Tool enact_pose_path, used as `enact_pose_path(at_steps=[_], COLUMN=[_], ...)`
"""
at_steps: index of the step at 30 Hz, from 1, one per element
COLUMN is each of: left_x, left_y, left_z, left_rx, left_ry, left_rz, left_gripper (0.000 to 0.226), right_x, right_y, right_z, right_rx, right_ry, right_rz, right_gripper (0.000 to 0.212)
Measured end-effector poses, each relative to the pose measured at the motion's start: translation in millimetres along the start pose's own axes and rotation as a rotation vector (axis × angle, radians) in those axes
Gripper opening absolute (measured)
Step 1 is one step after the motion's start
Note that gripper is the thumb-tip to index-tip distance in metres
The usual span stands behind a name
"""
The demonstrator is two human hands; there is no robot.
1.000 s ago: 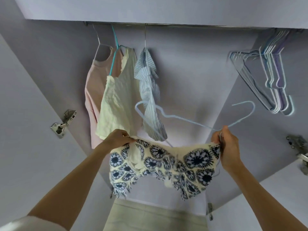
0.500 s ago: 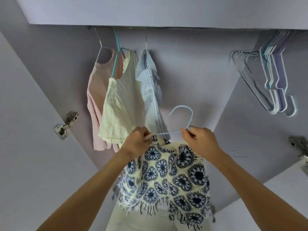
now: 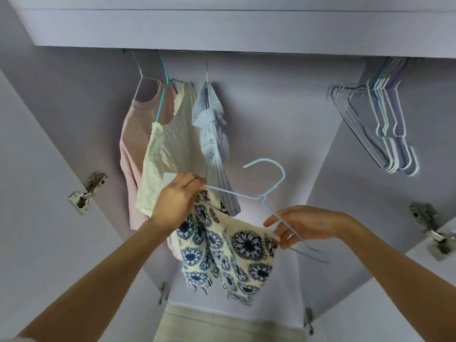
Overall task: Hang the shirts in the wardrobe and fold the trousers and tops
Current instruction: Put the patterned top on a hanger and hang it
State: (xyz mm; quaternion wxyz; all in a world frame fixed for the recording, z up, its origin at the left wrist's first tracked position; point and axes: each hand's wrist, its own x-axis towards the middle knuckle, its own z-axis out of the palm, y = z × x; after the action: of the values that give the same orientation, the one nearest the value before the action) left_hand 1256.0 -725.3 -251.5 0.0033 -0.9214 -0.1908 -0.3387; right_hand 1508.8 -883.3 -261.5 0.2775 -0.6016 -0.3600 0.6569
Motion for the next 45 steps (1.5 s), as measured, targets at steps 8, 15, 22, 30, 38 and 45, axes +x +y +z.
enact_pose_path(at_steps=[8,15,22,30,38,45], left_x=[9,7,6,-3,-18,-27], left_y=[9,5,8,0,-19,-34], left_z=[-8,-12,-15,-16,-18,-27], left_rx=[-0.012,0.005,0.088,0.107,0.198,0.339], left_ry=[0.028,0.024,-0.029,0.034,0.032,-0.045], left_rz=[0.078,0.04,0.153,0.187,0.147,-0.068], left_gripper=[0.025,0.029,0.032,0.041,0.045,0.047], right_x=[22,31,59,100,72,35], right_y=[0,-20,-58,-48,-28,-5], right_z=[3,12,69,90,44,-17], right_rx=[-0.099,-0.076,-0.451,-0.87,-0.898,-0.826], right_ry=[0.093,0.149,0.215,0.769,0.74,0.977], right_rz=[-0.2,-0.328,-0.428,-0.564,-0.423,-0.242], right_gripper=[0.021,0.015,0.012,0.021,0.024,0.025])
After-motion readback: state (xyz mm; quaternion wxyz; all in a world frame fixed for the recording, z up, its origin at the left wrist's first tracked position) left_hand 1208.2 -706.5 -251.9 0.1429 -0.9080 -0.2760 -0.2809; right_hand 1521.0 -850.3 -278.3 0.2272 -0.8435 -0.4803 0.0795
